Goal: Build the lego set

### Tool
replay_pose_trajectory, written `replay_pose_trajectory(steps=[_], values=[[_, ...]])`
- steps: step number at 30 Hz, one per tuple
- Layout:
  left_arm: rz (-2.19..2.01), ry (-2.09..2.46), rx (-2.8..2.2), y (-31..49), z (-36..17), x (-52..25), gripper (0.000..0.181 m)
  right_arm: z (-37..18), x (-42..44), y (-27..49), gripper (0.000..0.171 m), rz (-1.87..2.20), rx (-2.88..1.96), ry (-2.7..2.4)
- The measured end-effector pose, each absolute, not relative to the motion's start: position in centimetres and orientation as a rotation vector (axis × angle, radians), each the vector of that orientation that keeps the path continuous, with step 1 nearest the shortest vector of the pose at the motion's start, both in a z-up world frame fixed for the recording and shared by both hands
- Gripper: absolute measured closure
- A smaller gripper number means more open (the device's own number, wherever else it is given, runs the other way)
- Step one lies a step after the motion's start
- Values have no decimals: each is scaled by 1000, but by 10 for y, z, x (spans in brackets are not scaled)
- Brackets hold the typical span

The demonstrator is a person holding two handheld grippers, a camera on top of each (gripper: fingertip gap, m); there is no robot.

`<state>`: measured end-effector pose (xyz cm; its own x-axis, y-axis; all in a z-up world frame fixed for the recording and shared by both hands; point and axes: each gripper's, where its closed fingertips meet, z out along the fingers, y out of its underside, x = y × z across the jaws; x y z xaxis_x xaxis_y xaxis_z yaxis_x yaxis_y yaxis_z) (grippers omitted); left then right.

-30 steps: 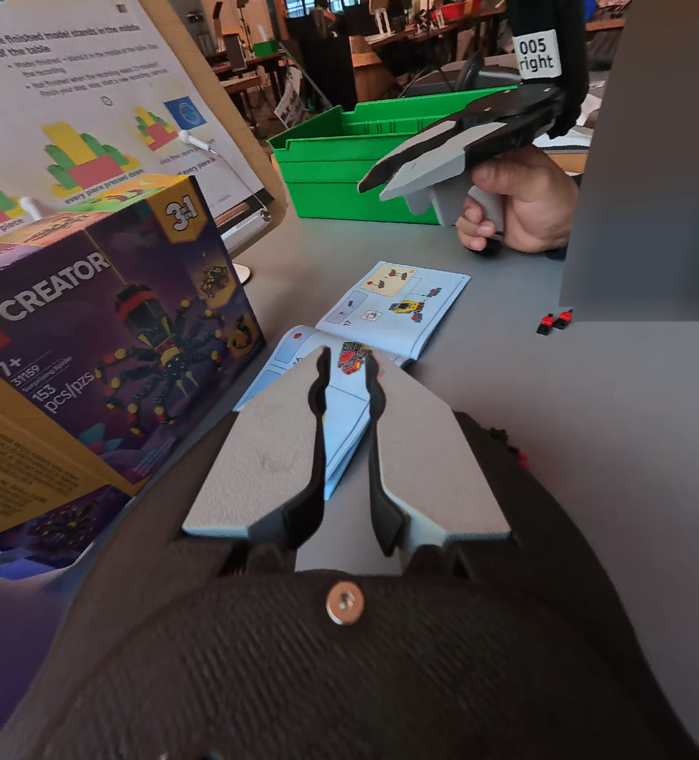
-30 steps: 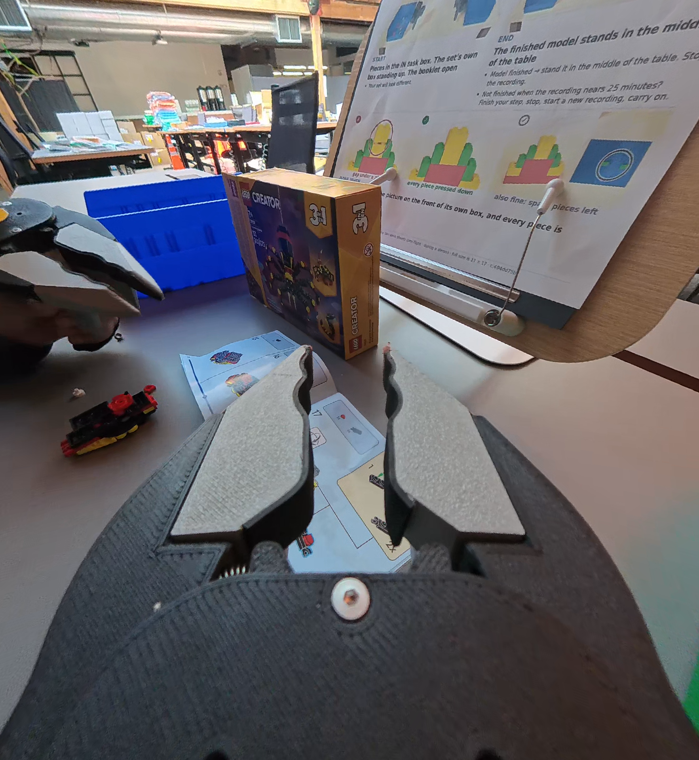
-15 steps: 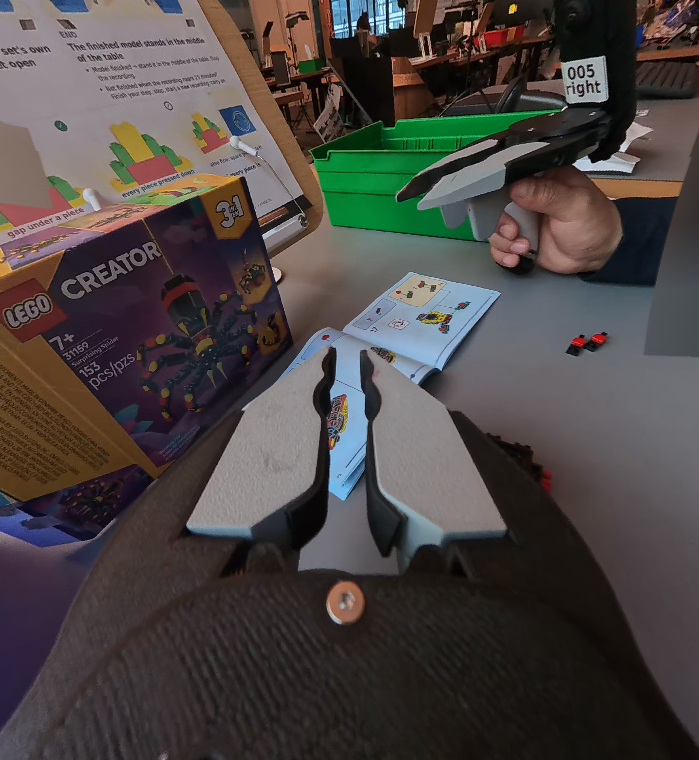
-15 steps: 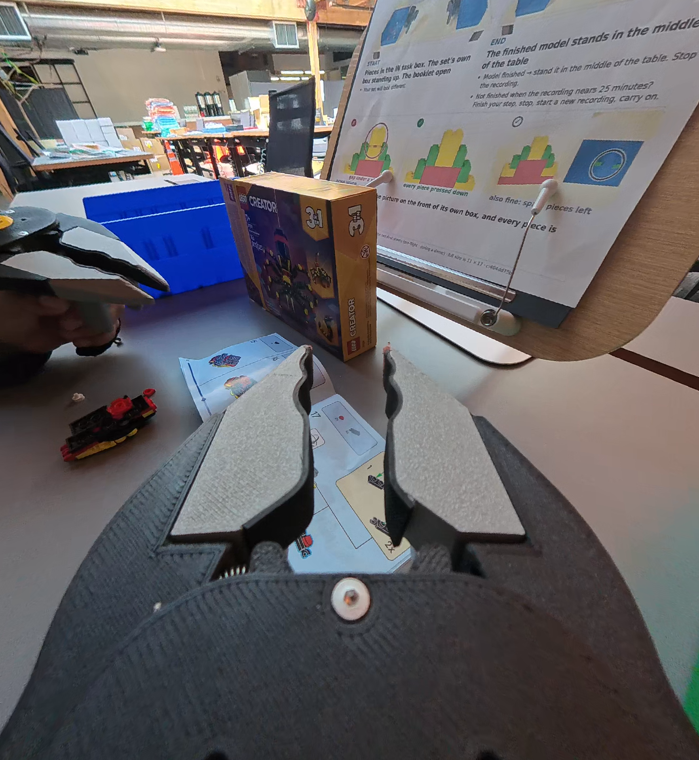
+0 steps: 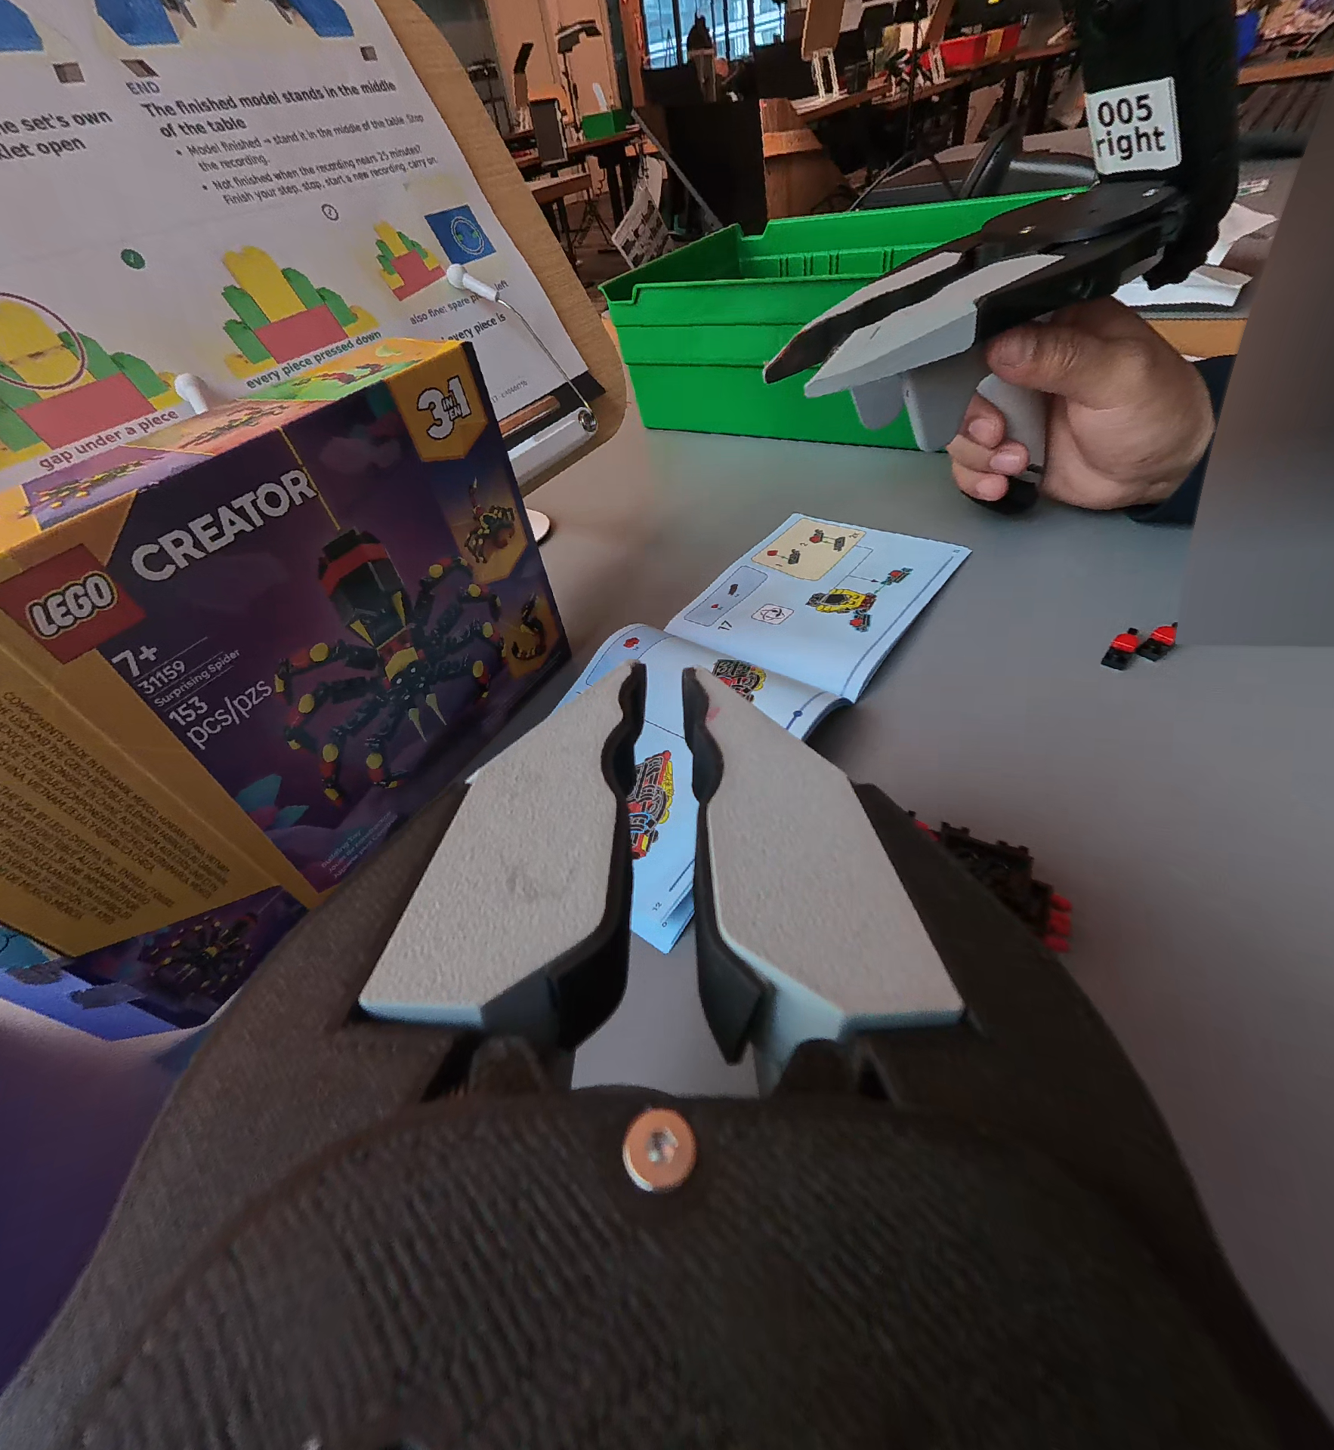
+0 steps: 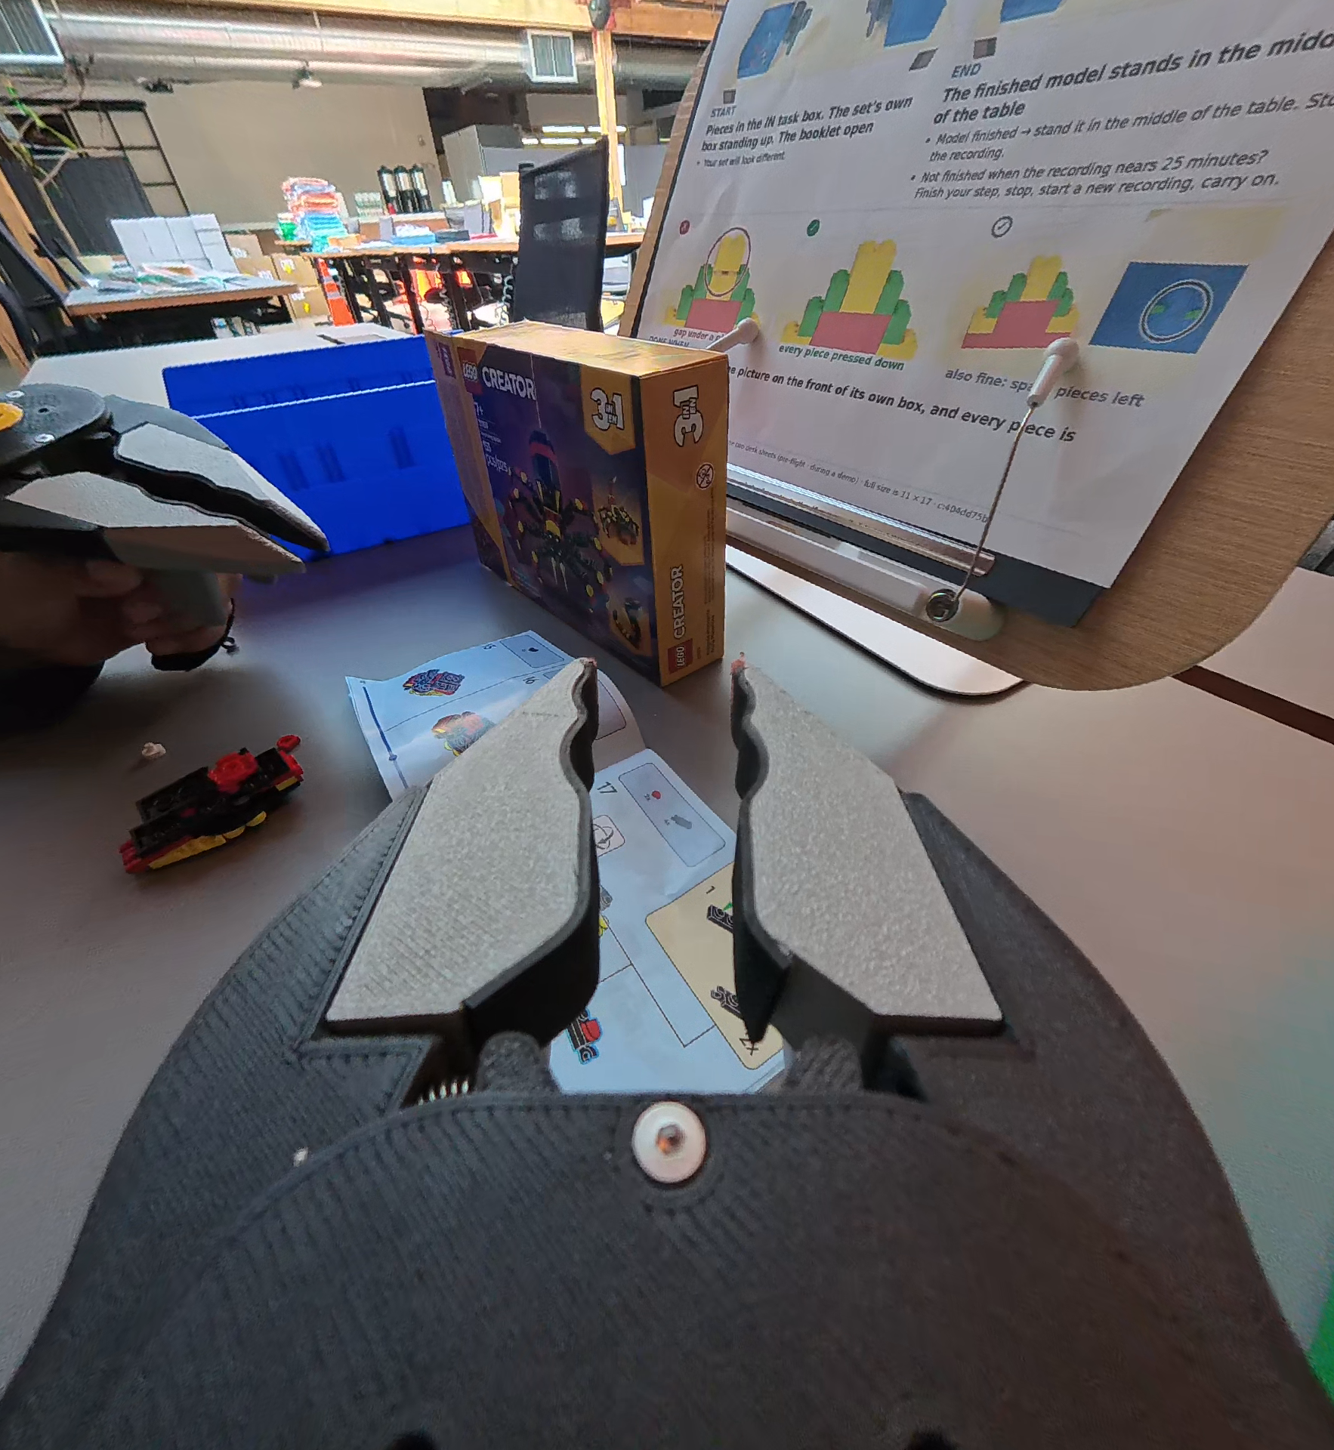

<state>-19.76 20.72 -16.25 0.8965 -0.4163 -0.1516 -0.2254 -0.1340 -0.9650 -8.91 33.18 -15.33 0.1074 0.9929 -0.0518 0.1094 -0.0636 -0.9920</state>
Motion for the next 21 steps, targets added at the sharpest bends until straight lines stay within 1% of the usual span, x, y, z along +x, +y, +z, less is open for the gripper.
replay_pose_trajectory(steps=[13, 21], values=[[-160, 520, -1734, 207, -167, -195, 174, -154, -90, 330, 141, 1117, -1381, -1196], [-143, 541, -1736, 207, -169, -193, 174, -154, -90, 329, 145, 1114, -1376, -1202]])
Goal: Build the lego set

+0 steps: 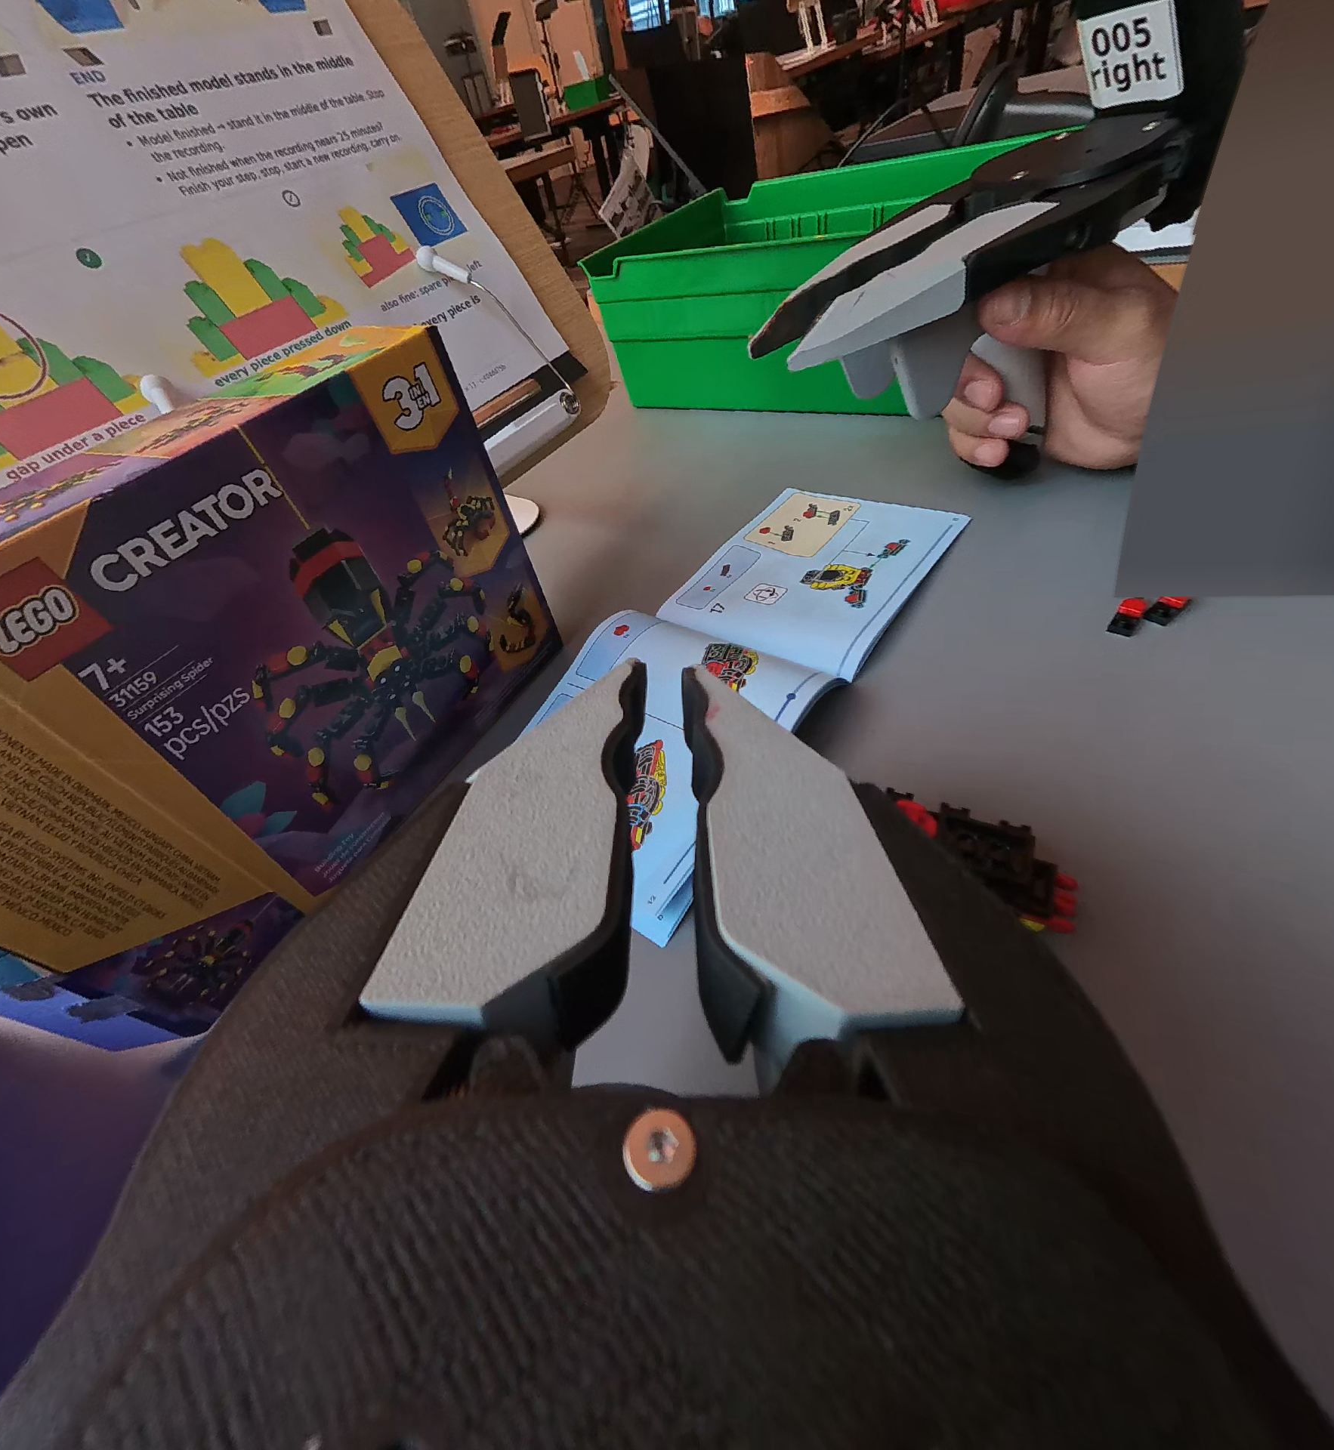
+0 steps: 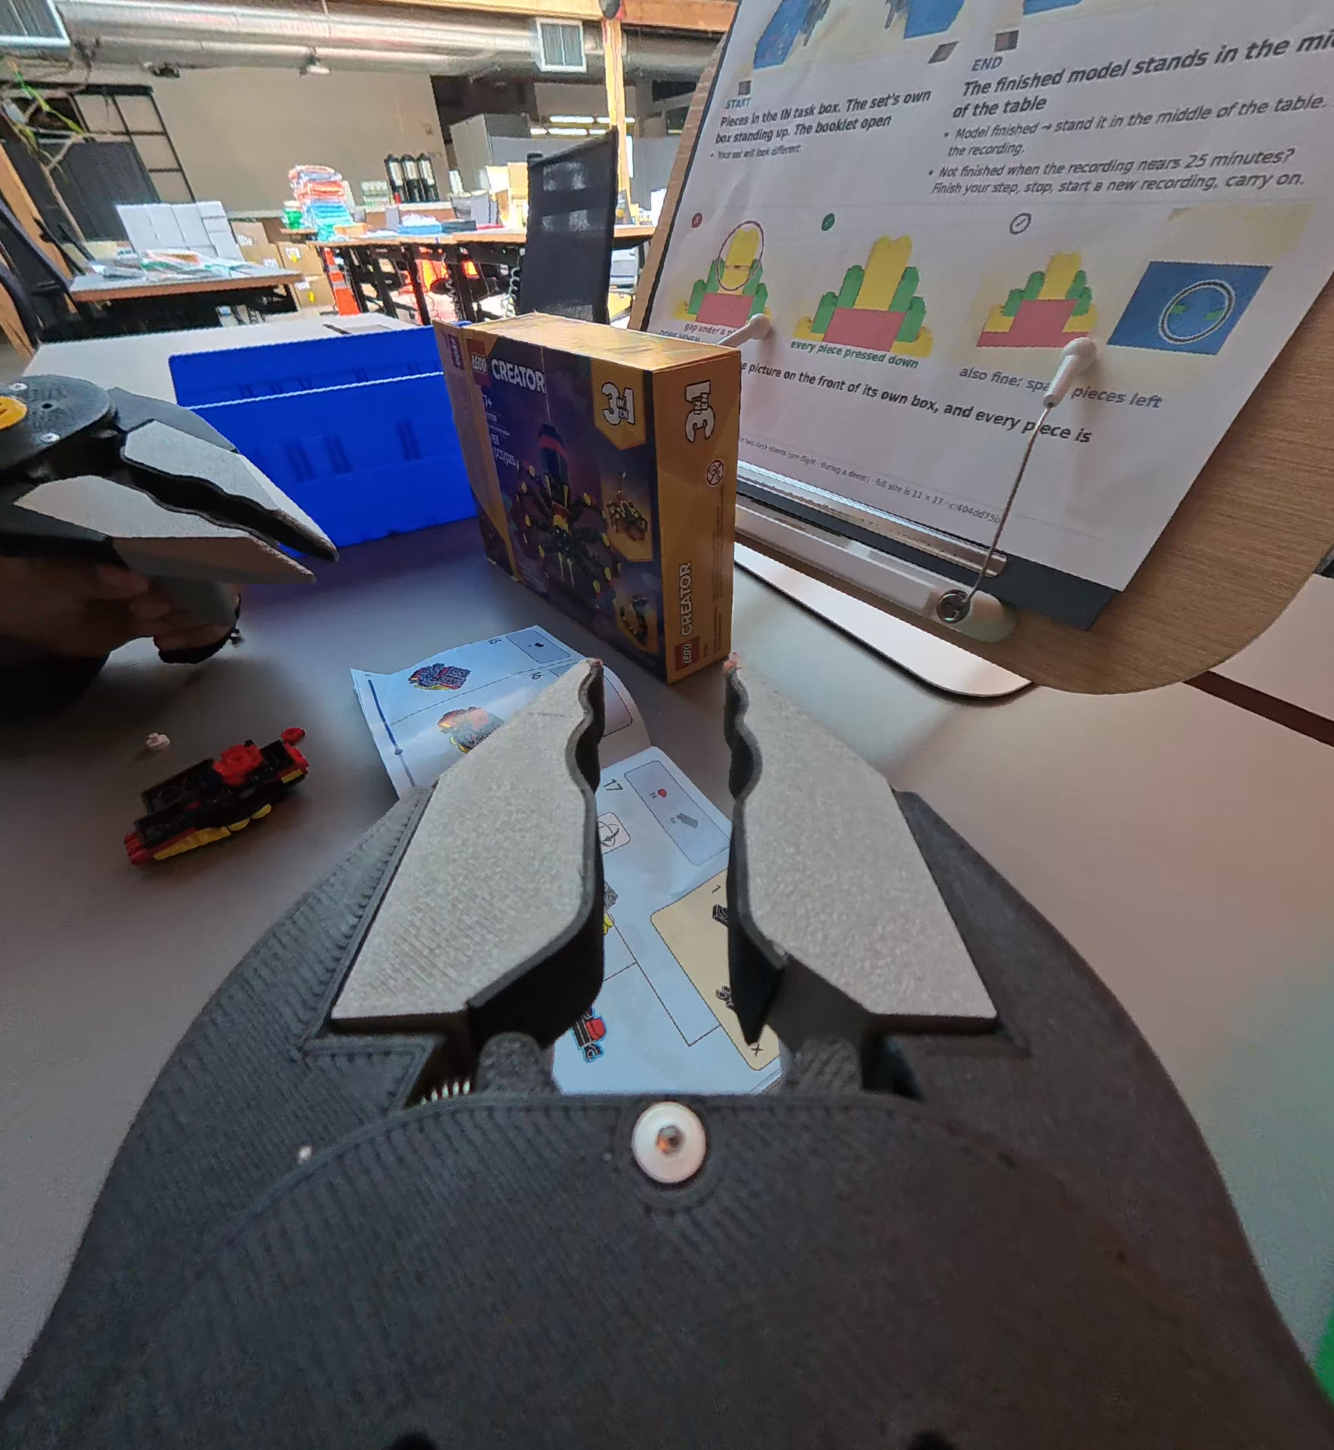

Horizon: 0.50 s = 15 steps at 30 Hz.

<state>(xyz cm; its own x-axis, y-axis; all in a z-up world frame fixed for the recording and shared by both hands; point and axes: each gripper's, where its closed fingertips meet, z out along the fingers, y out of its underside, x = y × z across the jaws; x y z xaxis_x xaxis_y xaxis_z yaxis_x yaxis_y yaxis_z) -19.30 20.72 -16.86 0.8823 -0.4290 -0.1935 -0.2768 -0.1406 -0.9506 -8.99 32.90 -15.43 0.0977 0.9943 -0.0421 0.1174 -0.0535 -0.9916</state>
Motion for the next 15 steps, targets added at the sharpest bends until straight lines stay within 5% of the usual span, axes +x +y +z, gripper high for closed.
replay_pose_trajectory(steps=[15], values=[[-139, 541, -1736, 208, -169, -193, 175, -154, -90, 328, 145, 1115, -1376, -1204]])
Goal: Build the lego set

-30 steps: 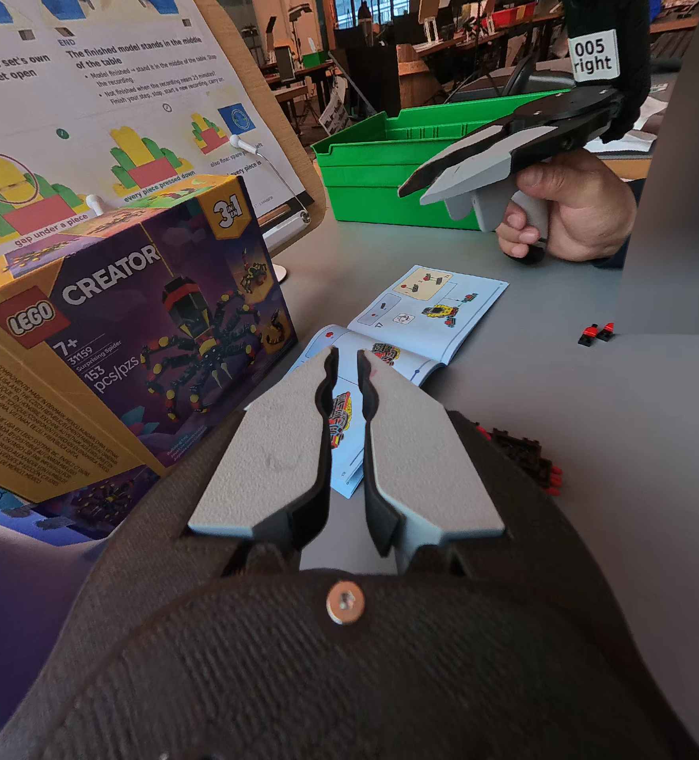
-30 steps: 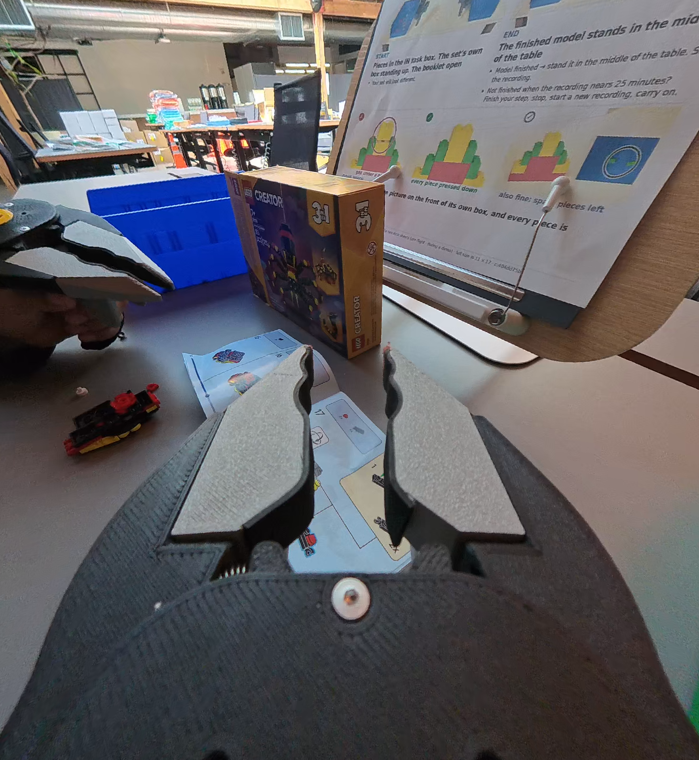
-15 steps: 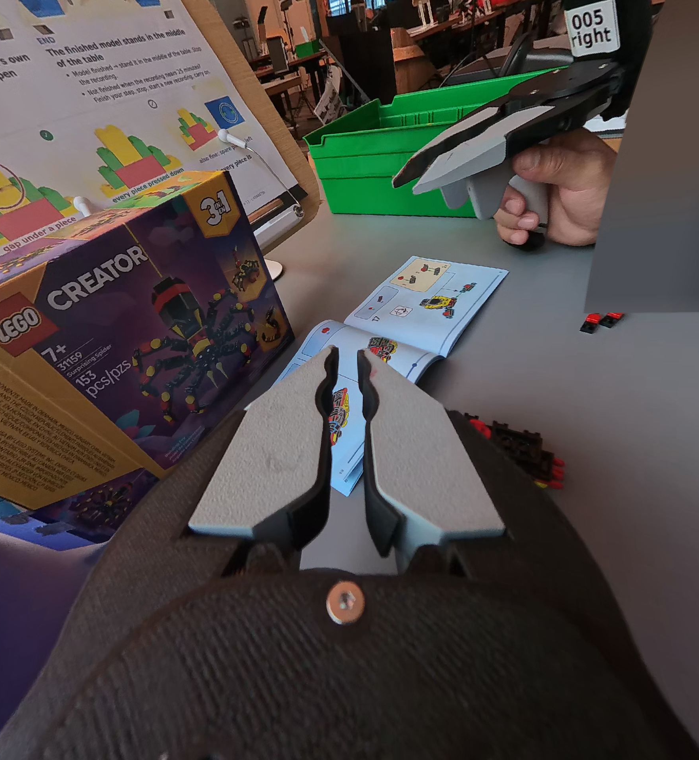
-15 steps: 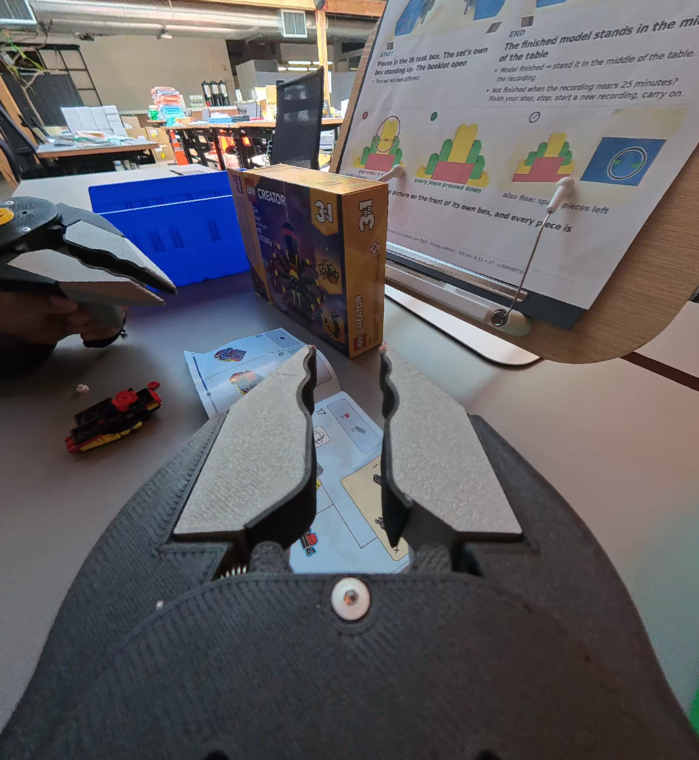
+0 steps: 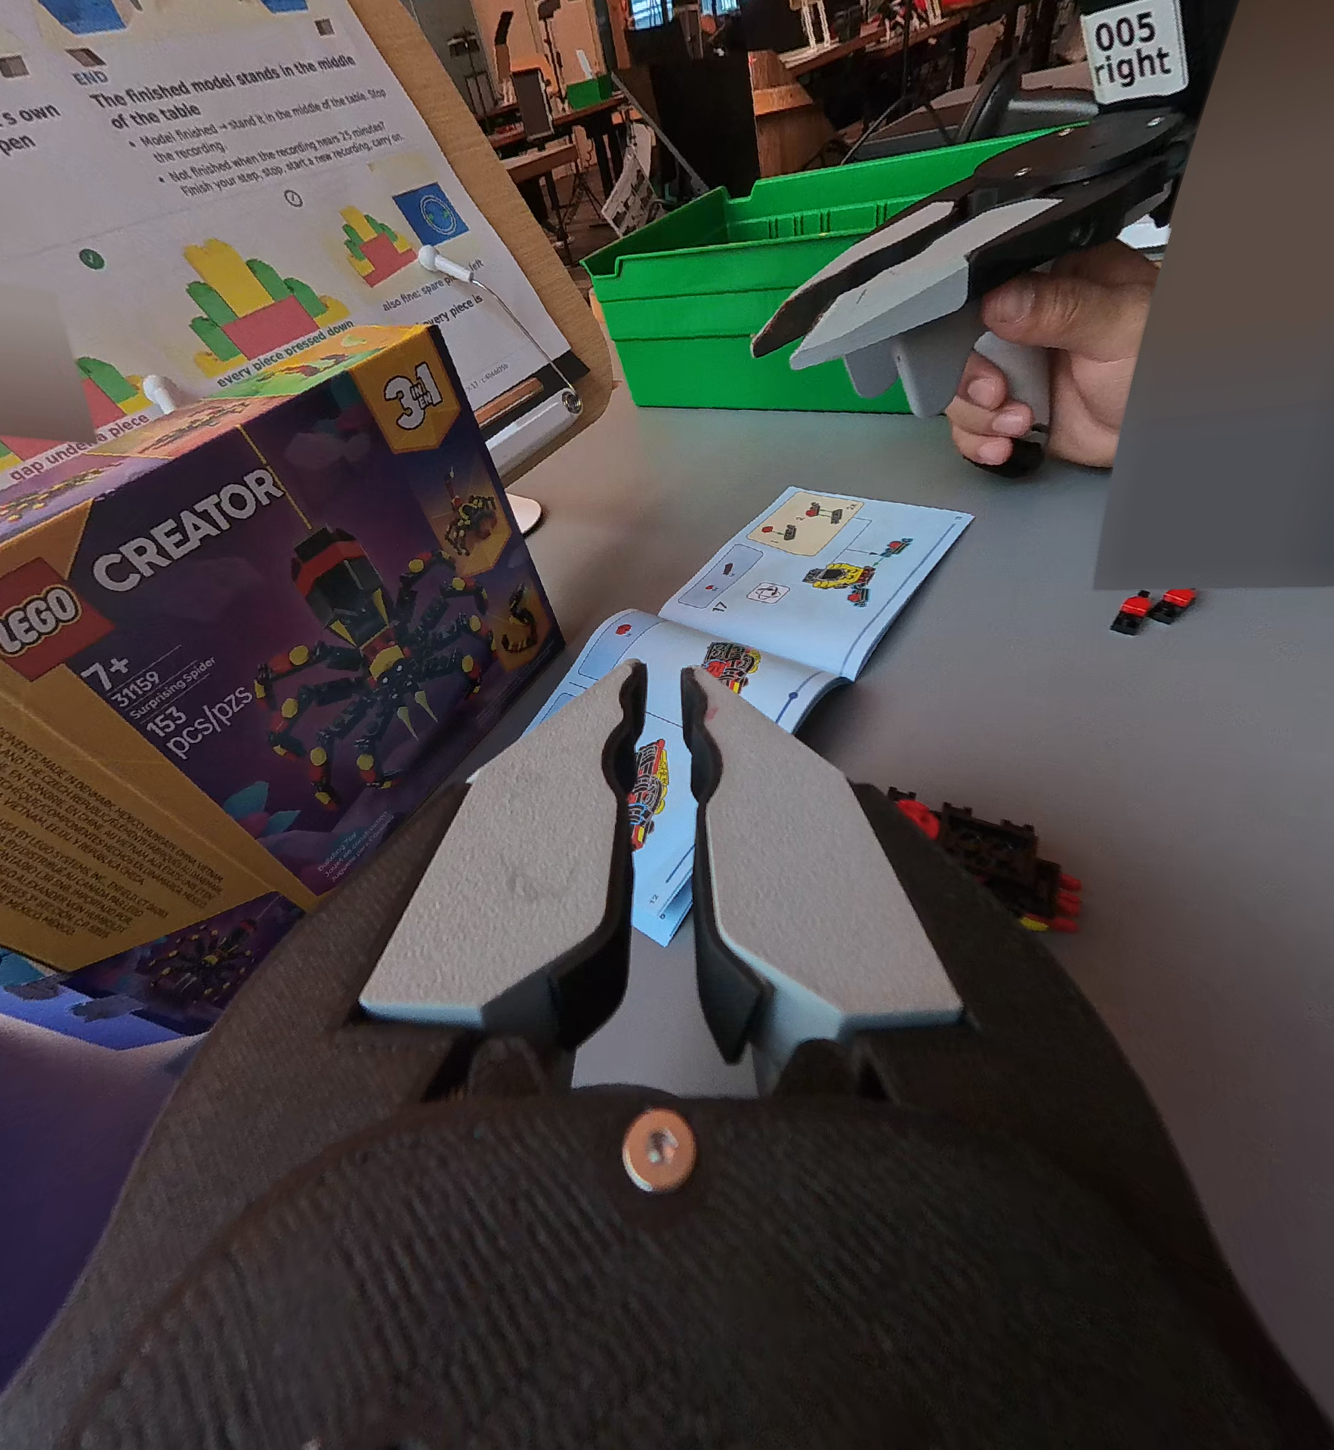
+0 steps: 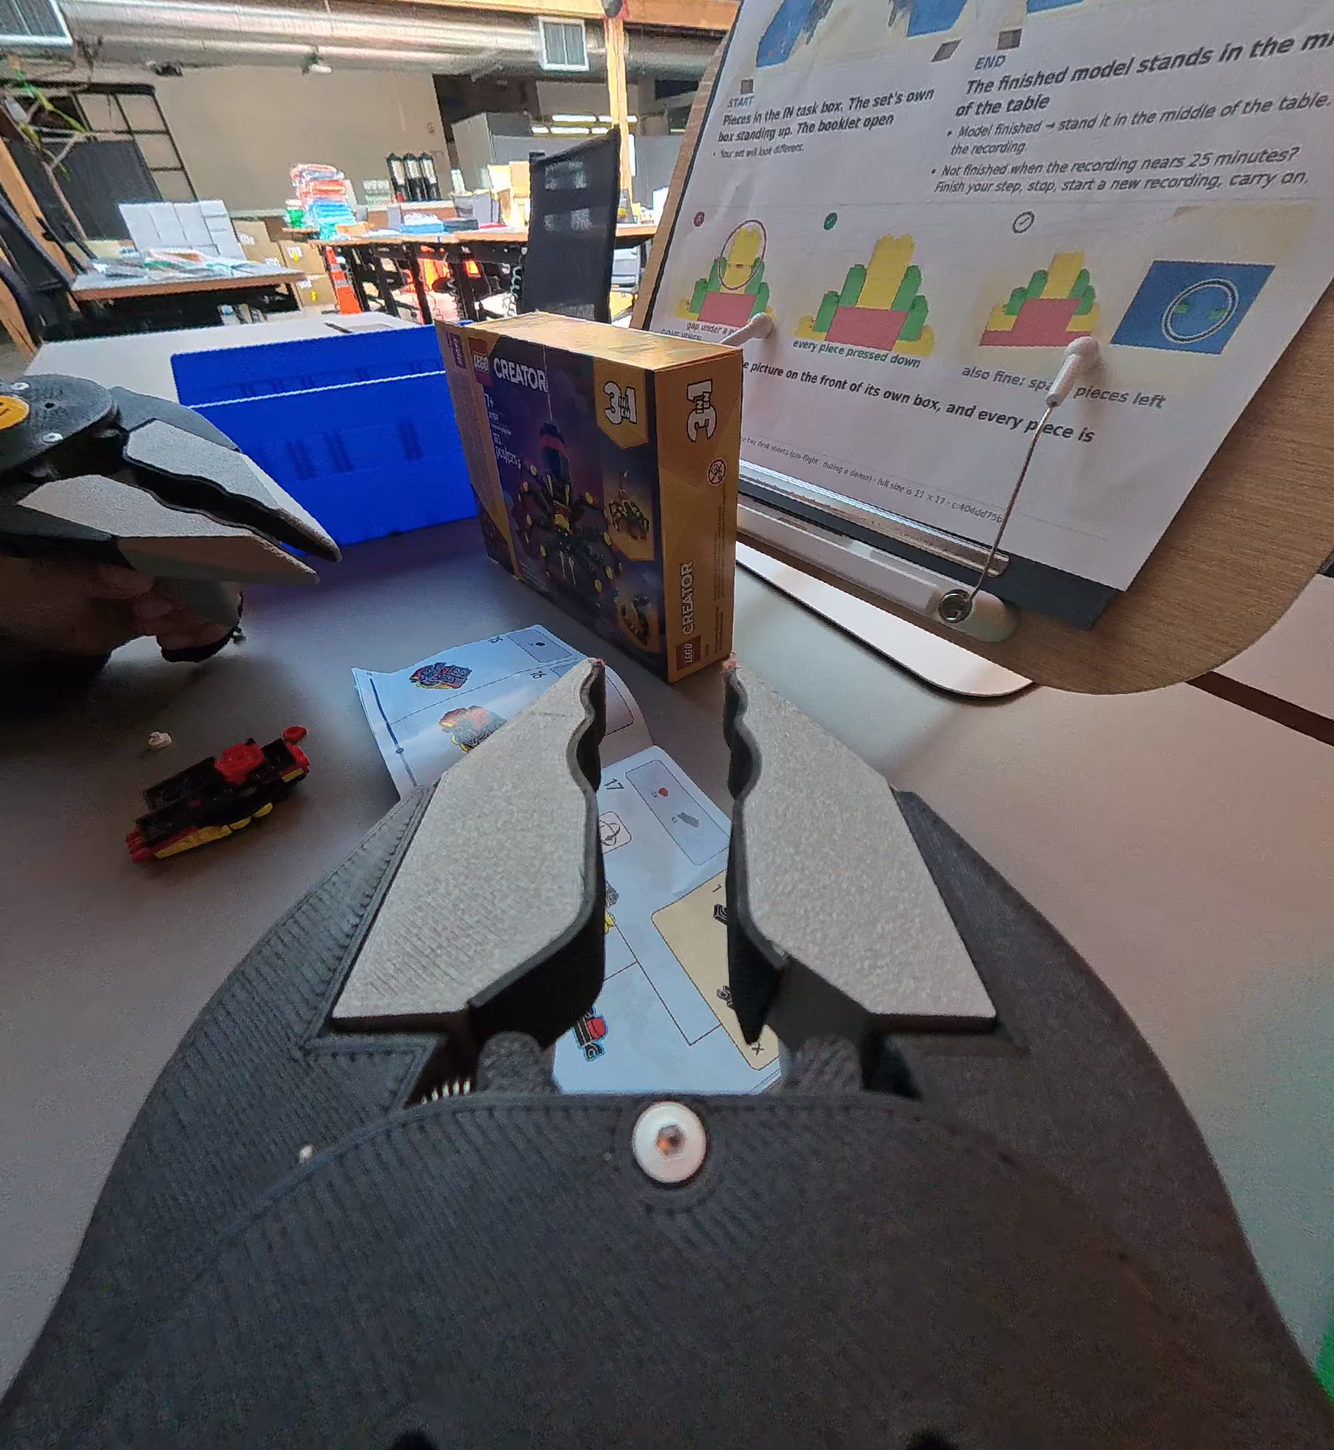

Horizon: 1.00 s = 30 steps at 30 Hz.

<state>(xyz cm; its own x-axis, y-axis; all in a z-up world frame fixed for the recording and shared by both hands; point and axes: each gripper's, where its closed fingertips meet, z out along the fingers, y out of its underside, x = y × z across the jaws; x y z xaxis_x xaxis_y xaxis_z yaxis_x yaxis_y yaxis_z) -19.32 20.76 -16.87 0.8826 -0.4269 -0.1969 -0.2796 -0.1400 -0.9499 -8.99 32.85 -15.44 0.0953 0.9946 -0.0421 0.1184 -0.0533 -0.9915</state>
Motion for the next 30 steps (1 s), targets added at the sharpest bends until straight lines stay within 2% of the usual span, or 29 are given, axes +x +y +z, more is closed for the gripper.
replay_pose_trajectory(steps=[5, 7, 10, 13, 23, 25, 30], values=[[-350, 720, -1801, 190, -185, -163, 170, -155, -90, 328, 145, 1114, -1376, -1205], [-399, 820, -1824, 179, -192, -150, 158, -154, -90, 328, 145, 1115, -1375, -1204], [-488, 942, -1861, 162, -204, -134, 154, -154, -90, 328, 145, 1117, -1376, -1207], [-506, 998, -1972, 156, -223, -131, 138, -155, -91, 327, 145, 1116, -1376, -1214], [-432, 984, -2114, 161, -243, -137, 117, -158, -93, 322, 144, 1113, -1370, -1245], [-421, 1008, -2131, 160, -247, -136, 123, -158, -94, 322, 144, 1110, -1369, -1246], [-438, 1013, -2144, 159, -249, -135, 155, -157, -94, 318, 143, 1113, -1356, -1259]])
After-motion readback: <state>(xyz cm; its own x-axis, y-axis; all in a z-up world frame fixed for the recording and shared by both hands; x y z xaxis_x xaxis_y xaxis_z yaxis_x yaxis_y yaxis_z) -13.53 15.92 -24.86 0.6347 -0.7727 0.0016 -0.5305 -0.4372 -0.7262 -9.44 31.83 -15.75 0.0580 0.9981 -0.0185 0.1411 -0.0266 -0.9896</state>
